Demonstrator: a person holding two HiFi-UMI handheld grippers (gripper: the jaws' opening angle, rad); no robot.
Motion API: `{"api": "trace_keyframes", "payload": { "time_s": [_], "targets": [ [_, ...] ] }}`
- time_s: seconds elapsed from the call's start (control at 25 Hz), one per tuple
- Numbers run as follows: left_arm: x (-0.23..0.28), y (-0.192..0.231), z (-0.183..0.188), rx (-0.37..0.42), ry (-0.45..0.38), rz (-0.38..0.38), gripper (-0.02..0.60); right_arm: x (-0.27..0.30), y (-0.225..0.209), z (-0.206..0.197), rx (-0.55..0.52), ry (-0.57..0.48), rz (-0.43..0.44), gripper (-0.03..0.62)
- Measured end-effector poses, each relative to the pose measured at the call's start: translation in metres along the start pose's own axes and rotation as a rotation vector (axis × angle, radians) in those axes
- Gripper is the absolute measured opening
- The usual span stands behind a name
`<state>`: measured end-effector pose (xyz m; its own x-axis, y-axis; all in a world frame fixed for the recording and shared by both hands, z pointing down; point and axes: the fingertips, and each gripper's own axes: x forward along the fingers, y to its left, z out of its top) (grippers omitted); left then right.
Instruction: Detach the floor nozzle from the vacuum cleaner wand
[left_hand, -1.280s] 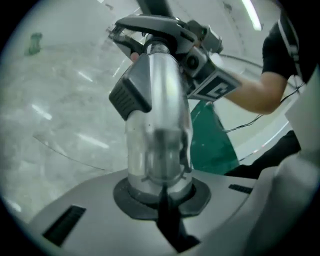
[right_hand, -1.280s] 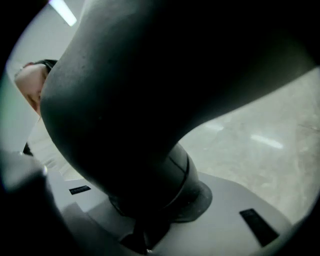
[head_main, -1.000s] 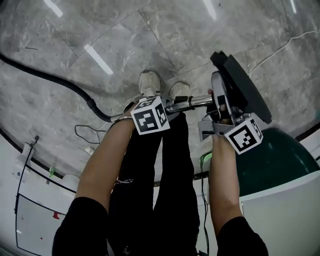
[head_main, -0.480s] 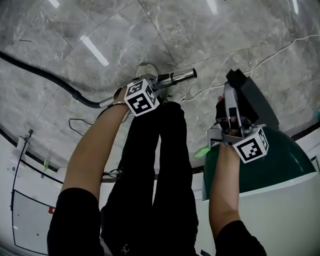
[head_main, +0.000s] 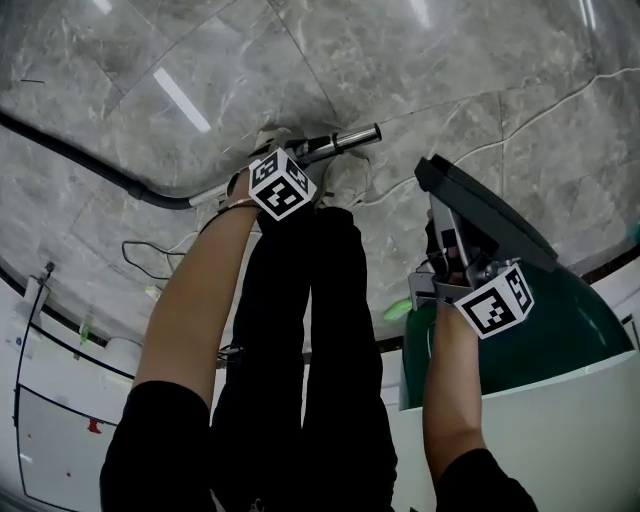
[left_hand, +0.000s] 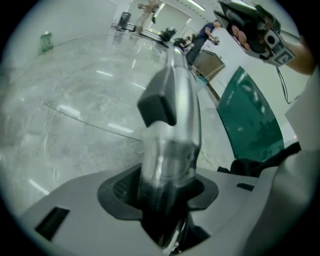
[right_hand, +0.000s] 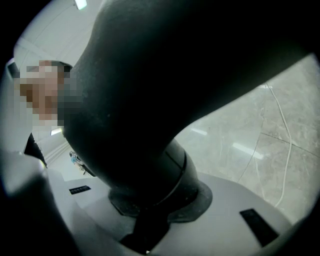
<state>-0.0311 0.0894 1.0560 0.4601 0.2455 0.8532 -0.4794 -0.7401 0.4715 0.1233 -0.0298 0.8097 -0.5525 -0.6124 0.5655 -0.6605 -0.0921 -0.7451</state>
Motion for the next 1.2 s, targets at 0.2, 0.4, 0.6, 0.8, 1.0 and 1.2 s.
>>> {"api": "trace_keyframes", "payload": {
  "time_s": [0.2,0.4,0.6,0.8,1.0,1.2],
  "targets": [
    [0.001,0.002,-0.015,-0.069,0.012,0.068,0.243,-0.01,-0.006,-0.008,0.012,0.019,-0.002,0.087],
    [-0.022,0.011,-0.029,-0.065,0.031,0.182,0.314,-0.014,0.006,0.0,0.01,0.01,0.018,0.087],
    [-0.096,0.011,0.017,-0.135,-0.125,0.284,0.089,-0.021,0.026,0.022,-0.057,-0.028,-0.004,0.087],
    [-0.237,-0.011,0.105,-0.302,-0.453,0.356,0.008,-0.05,0.089,0.069,-0.155,-0.098,-0.03,0.087],
    [-0.38,-0.067,0.177,-0.373,-0.631,0.359,0.008,-0.099,0.186,0.14,-0.27,-0.199,-0.013,0.087],
    [-0.526,-0.103,0.26,-0.295,-0.836,0.388,0.008,-0.149,0.285,0.211,-0.26,-0.363,0.094,0.087]
  ]
}}
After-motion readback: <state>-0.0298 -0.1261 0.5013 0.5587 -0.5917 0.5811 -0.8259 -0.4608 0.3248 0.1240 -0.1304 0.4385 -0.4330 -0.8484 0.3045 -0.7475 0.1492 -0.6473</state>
